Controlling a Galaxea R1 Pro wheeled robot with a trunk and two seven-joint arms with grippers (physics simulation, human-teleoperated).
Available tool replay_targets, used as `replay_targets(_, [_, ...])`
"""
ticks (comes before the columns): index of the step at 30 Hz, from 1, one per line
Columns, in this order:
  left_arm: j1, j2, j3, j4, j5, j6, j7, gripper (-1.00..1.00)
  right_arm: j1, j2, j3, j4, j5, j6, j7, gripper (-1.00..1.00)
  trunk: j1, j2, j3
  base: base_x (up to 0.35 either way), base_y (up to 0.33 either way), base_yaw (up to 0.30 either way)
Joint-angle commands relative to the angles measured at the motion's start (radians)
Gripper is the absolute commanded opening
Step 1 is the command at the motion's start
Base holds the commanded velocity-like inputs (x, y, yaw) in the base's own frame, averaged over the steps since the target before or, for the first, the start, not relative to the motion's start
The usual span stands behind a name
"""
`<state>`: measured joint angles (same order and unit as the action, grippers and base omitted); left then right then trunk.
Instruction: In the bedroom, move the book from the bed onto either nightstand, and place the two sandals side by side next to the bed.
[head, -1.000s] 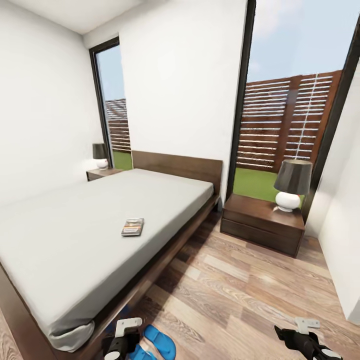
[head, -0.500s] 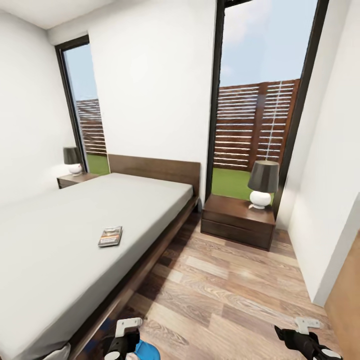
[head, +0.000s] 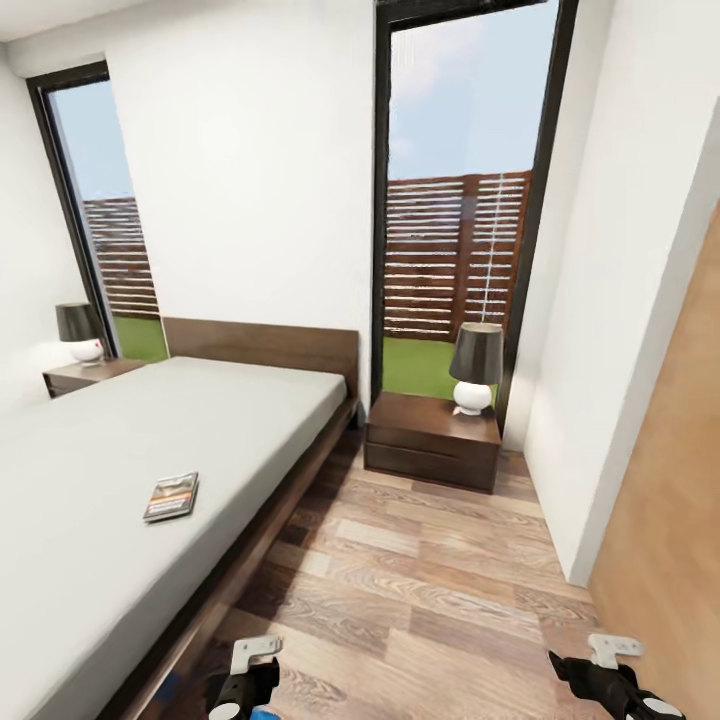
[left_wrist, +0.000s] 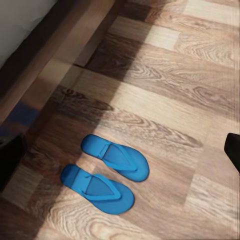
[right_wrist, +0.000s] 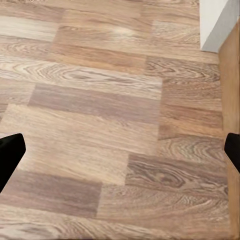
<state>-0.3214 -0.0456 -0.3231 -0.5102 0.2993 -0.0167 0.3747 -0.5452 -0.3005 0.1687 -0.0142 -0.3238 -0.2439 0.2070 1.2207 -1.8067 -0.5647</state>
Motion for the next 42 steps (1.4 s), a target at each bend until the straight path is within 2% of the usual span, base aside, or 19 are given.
replay_targets(1, [-0.001, 0.001, -0.008, -0.001, 0.011, -0.002, 0.008, 1.0, -0.001, 0.0, 0.008, 0.001, -0.011, -0.003, 0.005, 1.0, -0.004, 0.007, 0.003, 0.0, 0.0, -0.286])
replay_targets(19, [-0.001, 0.001, -0.008, -0.001, 0.011, -0.002, 0.008, 1.0, -0.001, 0.0, 0.009, 0.002, -0.009, -0.005, 0.003, 1.0, -0.073, 0.133, 0.066, 0.0, 0.0, -0.276])
replay_targets(42, [-0.001, -0.006, -0.008, -0.001, 0.011, -0.002, 0.021, 1.0, -0.001, 0.0, 0.009, 0.002, -0.008, -0.005, 0.002, 1.0, -0.161, 0.294, 0.139, 0.003, -0.002, -0.019])
